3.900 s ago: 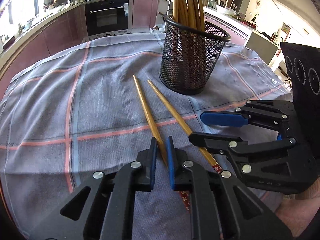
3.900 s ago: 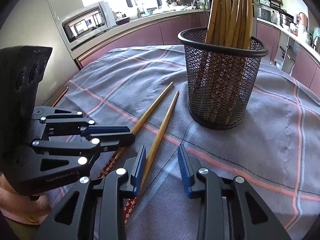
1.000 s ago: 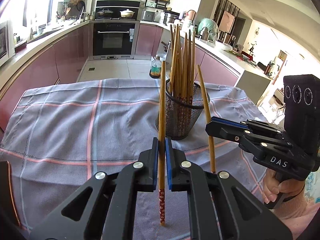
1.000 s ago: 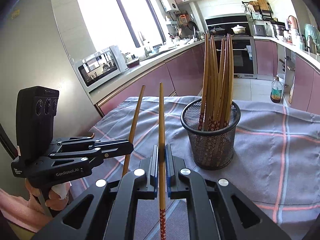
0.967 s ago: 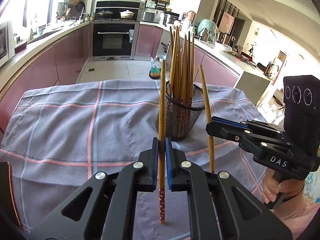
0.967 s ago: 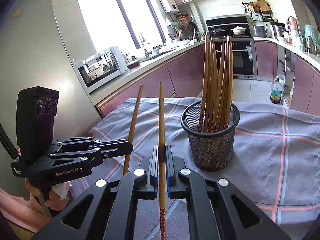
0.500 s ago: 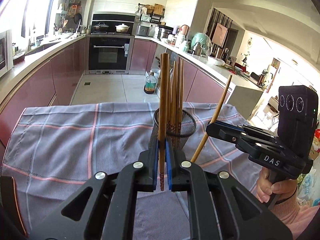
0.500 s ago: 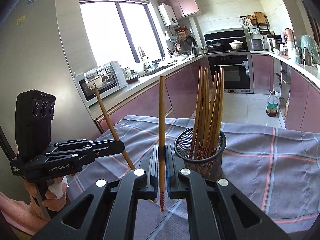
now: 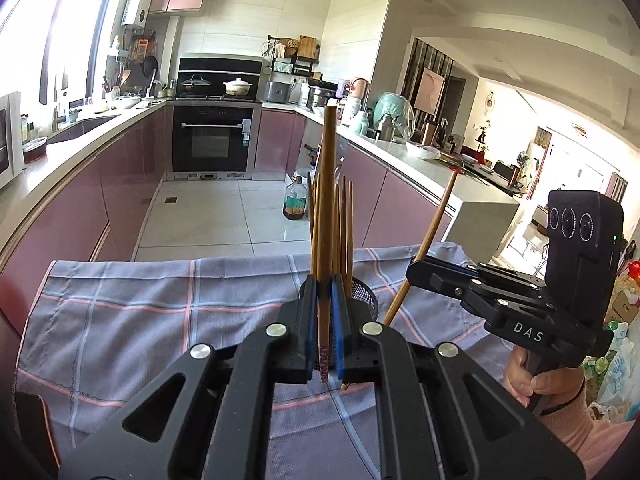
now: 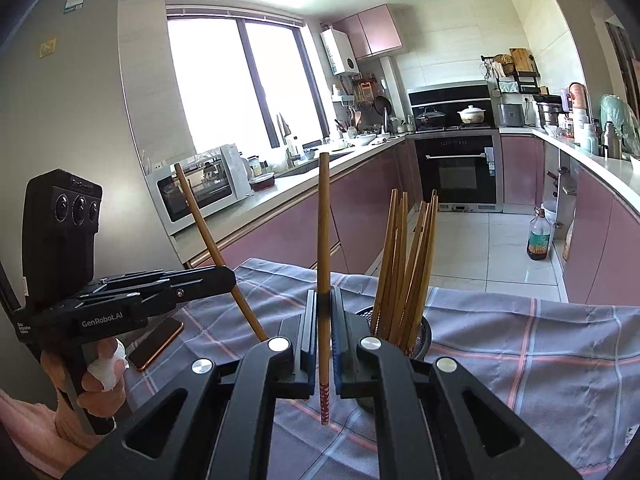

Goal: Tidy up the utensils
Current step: 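Raise the right tool's chopstick upright over the mesh cup while the left tool carries its own, then lower the right tool's chopstick into the mesh cup while the left tool lowers its own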

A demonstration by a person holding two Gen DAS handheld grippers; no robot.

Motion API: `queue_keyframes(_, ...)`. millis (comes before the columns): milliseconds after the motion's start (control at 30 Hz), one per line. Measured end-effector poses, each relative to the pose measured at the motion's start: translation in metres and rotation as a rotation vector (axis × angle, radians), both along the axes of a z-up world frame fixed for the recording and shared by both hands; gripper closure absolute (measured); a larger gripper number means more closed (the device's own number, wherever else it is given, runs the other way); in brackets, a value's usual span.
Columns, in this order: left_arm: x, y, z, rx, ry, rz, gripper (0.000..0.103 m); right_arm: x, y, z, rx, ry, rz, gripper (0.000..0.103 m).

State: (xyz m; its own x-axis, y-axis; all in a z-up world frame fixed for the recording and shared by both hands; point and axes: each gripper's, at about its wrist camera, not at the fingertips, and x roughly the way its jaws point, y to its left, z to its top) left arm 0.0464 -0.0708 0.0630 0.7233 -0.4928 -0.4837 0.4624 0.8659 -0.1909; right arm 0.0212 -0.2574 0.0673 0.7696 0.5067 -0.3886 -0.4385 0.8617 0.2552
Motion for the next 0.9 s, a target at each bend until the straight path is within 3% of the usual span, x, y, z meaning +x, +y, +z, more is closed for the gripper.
queue_keyframes(533, 0.006, -0.014, 0.047, -0.013, -0.080, -0.011, 0.095, 0.013, -0.004, 0.035, -0.027, -0.111, -0.036, 0.098)
queue_keyframes(900, 0.011, -0.035, 0.037, 0.043, -0.049, -0.009, 0.095, 0.028, -0.003, 0.025, -0.037, -0.086, -0.060, 0.098)
